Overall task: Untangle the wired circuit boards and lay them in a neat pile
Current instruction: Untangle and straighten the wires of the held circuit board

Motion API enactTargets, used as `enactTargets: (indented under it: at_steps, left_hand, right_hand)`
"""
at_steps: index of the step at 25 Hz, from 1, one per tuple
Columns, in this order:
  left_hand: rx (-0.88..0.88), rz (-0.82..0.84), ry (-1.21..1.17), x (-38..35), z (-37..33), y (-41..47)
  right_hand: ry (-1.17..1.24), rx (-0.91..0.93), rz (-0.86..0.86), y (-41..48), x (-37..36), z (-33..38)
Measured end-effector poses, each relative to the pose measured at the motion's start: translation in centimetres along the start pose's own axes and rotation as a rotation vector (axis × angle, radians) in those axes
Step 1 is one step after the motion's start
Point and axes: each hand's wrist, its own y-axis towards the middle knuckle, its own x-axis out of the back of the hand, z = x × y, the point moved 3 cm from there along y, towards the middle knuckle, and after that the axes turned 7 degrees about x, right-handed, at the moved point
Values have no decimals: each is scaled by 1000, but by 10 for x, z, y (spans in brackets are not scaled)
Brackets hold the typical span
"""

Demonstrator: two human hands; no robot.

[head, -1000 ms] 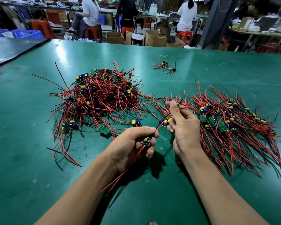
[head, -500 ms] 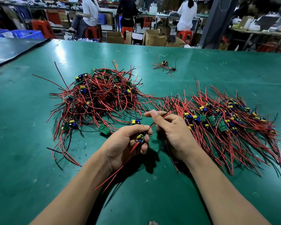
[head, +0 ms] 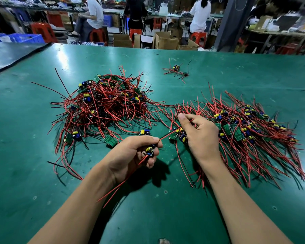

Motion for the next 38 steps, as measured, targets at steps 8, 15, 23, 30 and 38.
enactTargets:
  at_steps: [8,15,23,30,38]
  left_hand:
    - [9,15,18,4,-1,1]
    - [-48,-89,-40,3,-6,1]
    - [-95,-118,-229,-1,-10,6]
    - [-264,-132,-188,-4,-13,6]
    - [-466,-785,1116,25,-1,9]
  right_hand:
    - [-82,13,61,1,1,-1]
    - [325,-298,38,5,10,-10]
    - [111,-87,215,-13,-10,30]
    - [-106,54,137,-17,-15,32]
    - [-374,85,107,-12,-4,26]
